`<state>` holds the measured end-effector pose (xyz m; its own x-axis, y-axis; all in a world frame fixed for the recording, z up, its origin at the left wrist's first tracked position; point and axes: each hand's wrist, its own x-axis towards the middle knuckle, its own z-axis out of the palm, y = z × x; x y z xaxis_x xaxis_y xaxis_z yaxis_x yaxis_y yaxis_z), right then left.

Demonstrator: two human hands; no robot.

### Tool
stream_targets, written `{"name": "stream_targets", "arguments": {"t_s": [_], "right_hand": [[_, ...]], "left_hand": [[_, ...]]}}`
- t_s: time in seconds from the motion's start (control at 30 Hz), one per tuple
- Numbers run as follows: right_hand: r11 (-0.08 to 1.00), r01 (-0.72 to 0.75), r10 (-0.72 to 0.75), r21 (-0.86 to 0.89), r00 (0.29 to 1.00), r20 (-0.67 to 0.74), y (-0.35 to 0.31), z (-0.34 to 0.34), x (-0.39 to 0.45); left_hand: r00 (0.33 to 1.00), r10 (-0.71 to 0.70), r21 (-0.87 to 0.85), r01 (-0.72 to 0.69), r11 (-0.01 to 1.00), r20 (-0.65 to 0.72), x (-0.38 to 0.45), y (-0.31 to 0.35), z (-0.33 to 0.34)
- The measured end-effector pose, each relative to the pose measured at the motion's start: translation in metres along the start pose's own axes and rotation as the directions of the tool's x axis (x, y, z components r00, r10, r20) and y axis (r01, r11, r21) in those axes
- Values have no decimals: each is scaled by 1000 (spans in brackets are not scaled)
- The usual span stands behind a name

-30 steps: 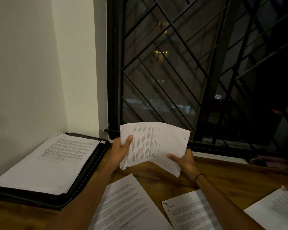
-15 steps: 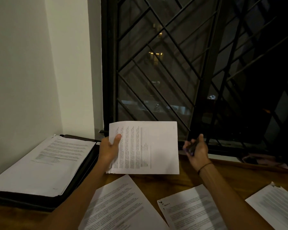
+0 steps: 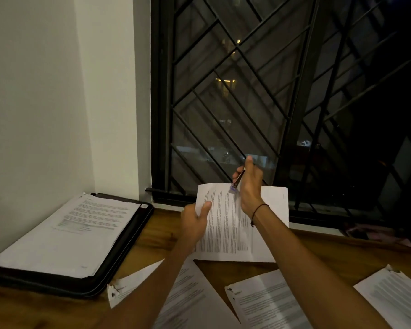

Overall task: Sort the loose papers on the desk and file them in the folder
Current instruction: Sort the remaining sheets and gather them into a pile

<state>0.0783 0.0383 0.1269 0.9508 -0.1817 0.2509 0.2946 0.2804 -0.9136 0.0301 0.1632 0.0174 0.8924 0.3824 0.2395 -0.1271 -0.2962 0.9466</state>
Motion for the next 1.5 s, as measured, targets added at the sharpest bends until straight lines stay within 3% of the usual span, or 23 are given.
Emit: {"name": "stream_targets", "arguments": {"t_s": [0.43,0.73,1.27,1.5], "right_hand": [[975,218,-207,-53,965,160,9,42,-25],[967,250,-238,-46,953,189,15,43,-33],[992,116,-111,-41,988,107,17,45,-32],[980,187,-186,-64,982,25,20,51,-33]], "left_hand": [[999,32,106,-31,994,-9,-9,9,7],[1000,25,156,-23,988,-11,-3,6,14],[995,99,235,-96,967,-2,-6,9,10],[986,164,287,-149,946,-30,-10,9,15]]}}
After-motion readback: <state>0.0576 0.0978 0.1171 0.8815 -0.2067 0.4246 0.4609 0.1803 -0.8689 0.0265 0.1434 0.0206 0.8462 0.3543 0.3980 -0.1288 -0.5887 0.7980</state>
